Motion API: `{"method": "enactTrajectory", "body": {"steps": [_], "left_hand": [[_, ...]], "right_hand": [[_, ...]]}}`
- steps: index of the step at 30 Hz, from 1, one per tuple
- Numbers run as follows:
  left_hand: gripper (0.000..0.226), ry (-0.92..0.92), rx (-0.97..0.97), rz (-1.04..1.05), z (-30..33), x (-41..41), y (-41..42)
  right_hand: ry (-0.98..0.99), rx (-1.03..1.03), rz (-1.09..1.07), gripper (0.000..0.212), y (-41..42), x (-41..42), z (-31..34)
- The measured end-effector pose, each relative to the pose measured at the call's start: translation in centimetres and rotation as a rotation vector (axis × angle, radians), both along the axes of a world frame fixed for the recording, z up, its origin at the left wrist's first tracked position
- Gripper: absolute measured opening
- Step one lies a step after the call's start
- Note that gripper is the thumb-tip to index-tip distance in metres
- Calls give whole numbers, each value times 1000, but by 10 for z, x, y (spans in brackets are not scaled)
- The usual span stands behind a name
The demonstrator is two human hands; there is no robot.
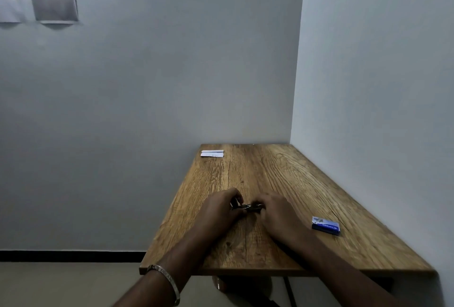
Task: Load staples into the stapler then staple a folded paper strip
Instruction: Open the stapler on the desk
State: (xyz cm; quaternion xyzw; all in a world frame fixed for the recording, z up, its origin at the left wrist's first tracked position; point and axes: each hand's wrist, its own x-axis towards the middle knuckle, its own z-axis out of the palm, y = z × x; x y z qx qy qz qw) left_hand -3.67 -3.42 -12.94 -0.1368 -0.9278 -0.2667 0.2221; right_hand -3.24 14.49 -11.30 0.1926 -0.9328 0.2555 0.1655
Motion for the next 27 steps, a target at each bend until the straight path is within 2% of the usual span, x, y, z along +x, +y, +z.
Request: {"method": "enactTrajectory", "body": {"steps": [4, 9, 11, 15, 19, 22, 24, 27], "left_hand": [[22, -9, 12, -1, 0, 0, -1], [19, -21, 25, -5, 1, 1, 0], [18, -23, 39, -8, 4, 3, -1], [18, 29, 15, 5, 7, 6, -1], [18, 299, -175, 50, 22, 13, 5], [17, 634, -482, -17, 34, 18, 10], [13, 810, -611, -90, 40, 20, 9], [10, 921, -683, -138, 44, 21, 6]], "right_hand": [[26, -41, -10, 35, -2, 1, -2], [8, -381, -159, 32, 2, 6, 1], [-153, -621, -217, 30, 2, 8, 1], [-669, -1299, -182, 25, -8, 18, 10], [-884, -1624, -80, 45, -21, 28, 31], [-933, -1788, 9, 38, -25, 31, 42], [-921, -1873, 47, 37, -26, 31, 46], [-898, -1906, 71, 34, -26, 33, 46]]}}
